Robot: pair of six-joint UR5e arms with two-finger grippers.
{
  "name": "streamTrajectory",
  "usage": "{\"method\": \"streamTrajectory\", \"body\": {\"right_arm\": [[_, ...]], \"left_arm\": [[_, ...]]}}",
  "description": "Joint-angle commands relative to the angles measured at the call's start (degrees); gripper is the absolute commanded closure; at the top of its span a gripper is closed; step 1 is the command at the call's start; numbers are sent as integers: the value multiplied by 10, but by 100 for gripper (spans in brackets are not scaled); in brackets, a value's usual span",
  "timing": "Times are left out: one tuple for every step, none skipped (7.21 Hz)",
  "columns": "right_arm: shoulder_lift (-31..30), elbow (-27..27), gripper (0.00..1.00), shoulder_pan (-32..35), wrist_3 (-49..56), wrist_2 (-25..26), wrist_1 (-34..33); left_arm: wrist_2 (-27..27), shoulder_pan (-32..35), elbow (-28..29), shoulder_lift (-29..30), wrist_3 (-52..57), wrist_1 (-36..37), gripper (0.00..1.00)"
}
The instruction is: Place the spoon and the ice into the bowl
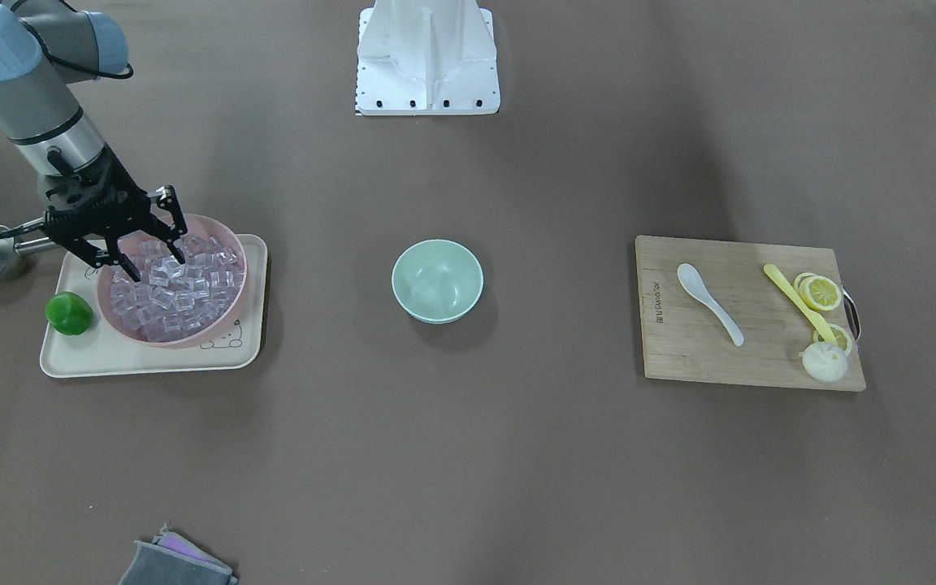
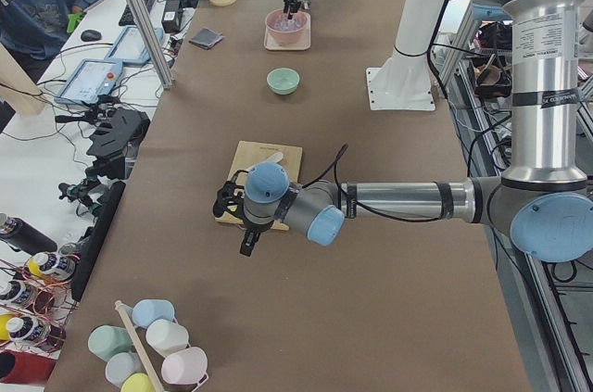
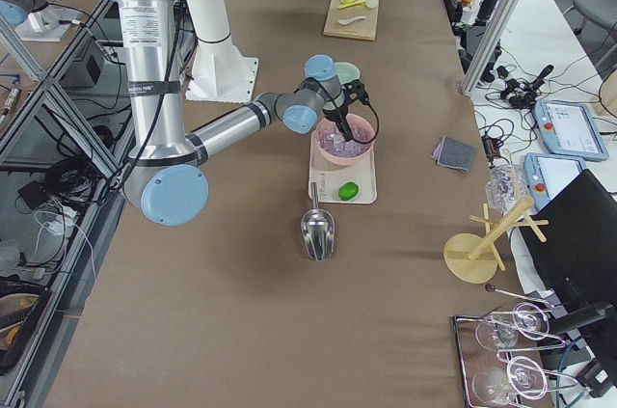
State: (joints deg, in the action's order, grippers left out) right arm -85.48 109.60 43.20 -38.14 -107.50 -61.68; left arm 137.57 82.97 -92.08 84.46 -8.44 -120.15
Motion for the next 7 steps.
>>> {"method": "streamTrajectory", "body": {"right_arm": [[-4, 0, 43, -26, 1, 32, 0], [-6, 0, 43, -32, 1, 46, 0], [-6, 0, 43, -35, 1, 48, -1], [-6, 0, 43, -39, 2, 57, -1], [-6, 0, 49, -39, 2, 59, -1], [-7, 0, 55, -39, 4, 59, -1], [-8, 0, 57, -39, 5, 60, -1]], "left_arm": [[1, 0, 0, 0, 0, 0, 2], [0, 0, 0, 0, 0, 0, 2], [0, 0, 0, 0, 0, 0, 2], [0, 0, 0, 0, 0, 0, 2], [-1, 0, 1, 0, 0, 0, 2], [0, 0, 0, 0, 0, 0, 2], [0, 0, 0, 0, 0, 0, 2]]}}
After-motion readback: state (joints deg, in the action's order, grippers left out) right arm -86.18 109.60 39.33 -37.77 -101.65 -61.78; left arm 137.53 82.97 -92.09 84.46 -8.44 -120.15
